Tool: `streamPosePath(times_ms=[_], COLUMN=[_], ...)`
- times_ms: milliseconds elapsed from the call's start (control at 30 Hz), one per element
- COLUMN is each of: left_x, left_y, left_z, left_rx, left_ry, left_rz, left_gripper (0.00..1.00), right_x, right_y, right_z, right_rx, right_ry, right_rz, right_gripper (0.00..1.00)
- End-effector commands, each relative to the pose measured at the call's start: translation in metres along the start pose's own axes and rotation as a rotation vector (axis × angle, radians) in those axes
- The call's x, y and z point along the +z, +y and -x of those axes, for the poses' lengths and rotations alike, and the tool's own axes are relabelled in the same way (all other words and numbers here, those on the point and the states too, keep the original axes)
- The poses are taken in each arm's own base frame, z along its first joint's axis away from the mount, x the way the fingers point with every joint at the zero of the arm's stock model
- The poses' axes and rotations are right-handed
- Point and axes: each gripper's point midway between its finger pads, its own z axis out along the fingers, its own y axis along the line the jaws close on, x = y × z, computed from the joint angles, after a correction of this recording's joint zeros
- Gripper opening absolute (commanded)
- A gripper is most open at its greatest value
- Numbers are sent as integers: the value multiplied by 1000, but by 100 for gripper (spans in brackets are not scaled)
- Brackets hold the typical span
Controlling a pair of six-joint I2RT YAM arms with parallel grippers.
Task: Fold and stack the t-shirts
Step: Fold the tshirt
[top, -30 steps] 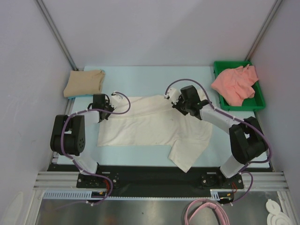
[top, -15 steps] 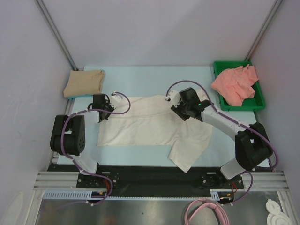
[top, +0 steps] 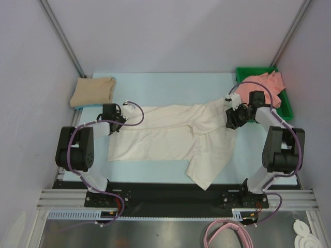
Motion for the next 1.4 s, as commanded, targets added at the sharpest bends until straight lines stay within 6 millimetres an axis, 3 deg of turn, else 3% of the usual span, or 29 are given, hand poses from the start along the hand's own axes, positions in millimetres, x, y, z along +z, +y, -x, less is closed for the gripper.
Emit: streamPosePath(times_ms=[0,67,367,600,967,1367], left_x=[3,3,4,4,4,4], left_y=[-8,-8,-8,-8,-9,-9], left_z=[-8,-8,-8,-8,-9,-8], left_rx=[10,8,5,5,7,5], left_ry=[30,31,37,37,37,35], left_rz=[-30,-31,-34,-33,-35,-36], left_gripper=[4,3,2,1,1,2], right_x=[6,8,8,11,24,36], right_y=[9,1,0,5,-10,-1], right_z=[9,4,10,9,9,10], right_rx=[-32,5,-25,16,25,15], right_ry=[-84,-90,-171,-131,-76,-11], right_rz=[208,261,404,530,504,540], right_gripper=[50,50,53,52,53,52])
